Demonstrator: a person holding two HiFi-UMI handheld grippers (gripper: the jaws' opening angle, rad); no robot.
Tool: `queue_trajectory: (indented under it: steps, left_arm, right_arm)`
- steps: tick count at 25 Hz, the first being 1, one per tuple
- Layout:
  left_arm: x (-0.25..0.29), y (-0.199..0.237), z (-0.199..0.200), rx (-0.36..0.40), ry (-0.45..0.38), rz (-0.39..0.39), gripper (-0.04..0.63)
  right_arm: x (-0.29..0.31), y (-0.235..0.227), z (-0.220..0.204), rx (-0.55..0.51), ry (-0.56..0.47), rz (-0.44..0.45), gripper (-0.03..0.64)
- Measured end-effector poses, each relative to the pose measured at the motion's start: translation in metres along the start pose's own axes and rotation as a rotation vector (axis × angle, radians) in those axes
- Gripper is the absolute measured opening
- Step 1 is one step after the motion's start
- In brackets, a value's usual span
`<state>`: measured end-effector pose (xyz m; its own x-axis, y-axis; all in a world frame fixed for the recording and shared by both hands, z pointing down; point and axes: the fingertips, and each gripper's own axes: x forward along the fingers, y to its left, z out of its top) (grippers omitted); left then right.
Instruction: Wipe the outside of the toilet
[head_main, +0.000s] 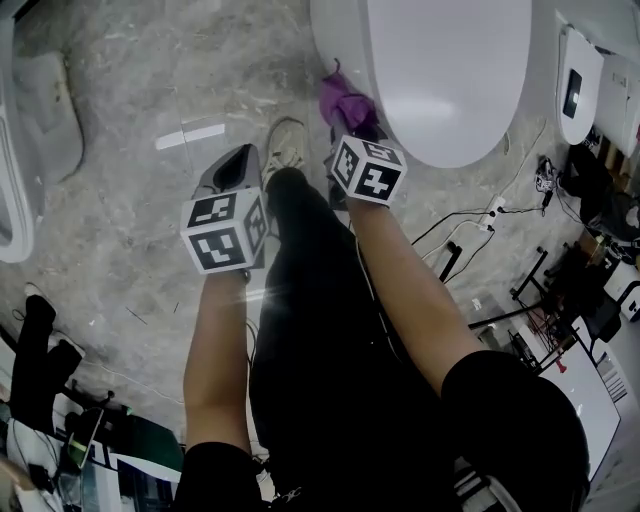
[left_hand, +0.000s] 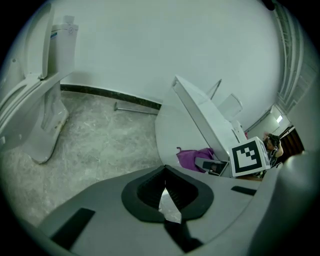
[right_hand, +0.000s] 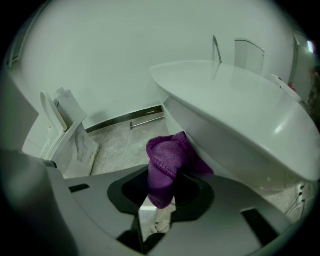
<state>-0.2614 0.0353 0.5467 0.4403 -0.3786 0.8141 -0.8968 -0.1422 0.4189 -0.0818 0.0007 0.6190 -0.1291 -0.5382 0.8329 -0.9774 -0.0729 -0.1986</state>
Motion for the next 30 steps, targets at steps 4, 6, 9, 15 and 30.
queue_trajectory:
  steps: [4,6,9,15,30]
  left_arm:
    - [0.014,0.008,0.017,-0.005,0.033,-0.001,0.008]
    - [0.021,0.015,0.025,-0.013,0.046,0.000,0.008]
    - [0.029,0.019,0.045,-0.007,0.047,0.005,0.008]
    - [0.037,0.027,0.090,-0.007,0.024,0.009,0.008]
    - [0.049,0.057,0.179,0.077,0.042,-0.025,0.008]
  right_arm:
    - [0.014,0.009,0.023,0.075,-0.026,-0.015,0.109]
    - [0.023,0.015,0.031,0.108,-0.024,-0.028,0.109]
    - [0.032,0.019,0.042,0.154,-0.010,-0.040,0.109]
    - [0.050,0.030,0.076,0.153,-0.022,-0.009,0.109]
    - [0.114,0.062,0.218,0.327,-0.142,-0.119,0.110]
